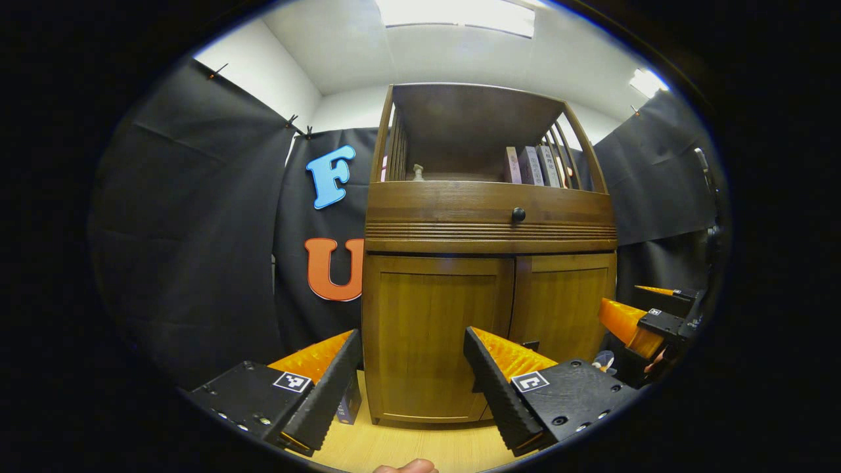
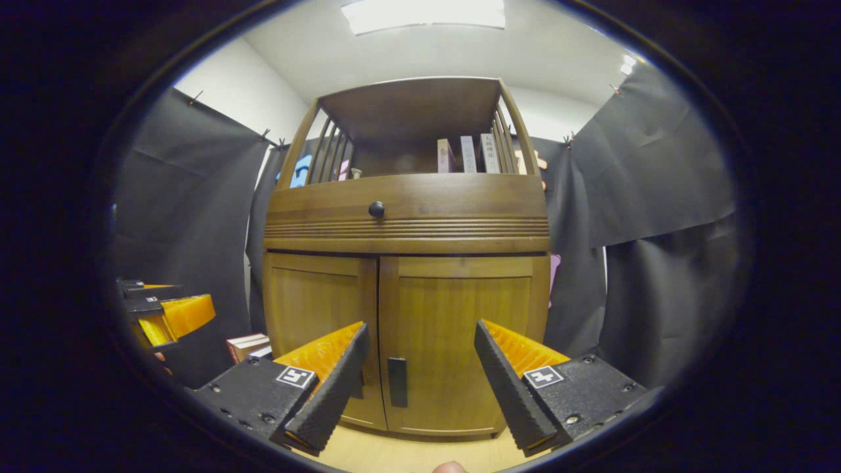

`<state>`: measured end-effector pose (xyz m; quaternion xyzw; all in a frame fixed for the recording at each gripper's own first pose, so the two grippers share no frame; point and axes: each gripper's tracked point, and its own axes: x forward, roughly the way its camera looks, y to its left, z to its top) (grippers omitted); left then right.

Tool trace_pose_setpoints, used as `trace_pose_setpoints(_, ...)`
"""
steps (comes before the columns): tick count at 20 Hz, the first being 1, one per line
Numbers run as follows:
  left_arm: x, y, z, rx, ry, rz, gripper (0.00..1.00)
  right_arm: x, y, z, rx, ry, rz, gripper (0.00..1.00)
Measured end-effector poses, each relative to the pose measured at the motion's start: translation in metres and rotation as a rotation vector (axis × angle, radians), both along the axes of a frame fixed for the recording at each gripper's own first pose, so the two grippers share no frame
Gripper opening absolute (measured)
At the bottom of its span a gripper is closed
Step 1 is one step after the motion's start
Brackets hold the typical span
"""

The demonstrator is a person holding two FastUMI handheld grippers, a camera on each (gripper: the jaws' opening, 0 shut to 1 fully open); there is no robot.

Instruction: Open the right door of the double-door shoe cabinet with the right hand, and open the left door with the left hand.

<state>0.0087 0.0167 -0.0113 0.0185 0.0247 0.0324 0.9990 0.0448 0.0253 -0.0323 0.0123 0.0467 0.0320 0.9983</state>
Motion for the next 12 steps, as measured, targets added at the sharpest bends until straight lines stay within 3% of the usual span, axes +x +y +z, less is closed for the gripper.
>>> trace_pose_setpoints(7,0.011,0.003,-0.008,-0.023,0.022,-0.013,0.95,0.048,0.003,-0.043,0.009,0.046,-0.017,1.00)
trace_pose_setpoints(12,0.021,0.006,-0.016,-0.011,0.037,-0.019,1.00,0.068,0.018,-0.095,0.039,0.167,0.001,1.00)
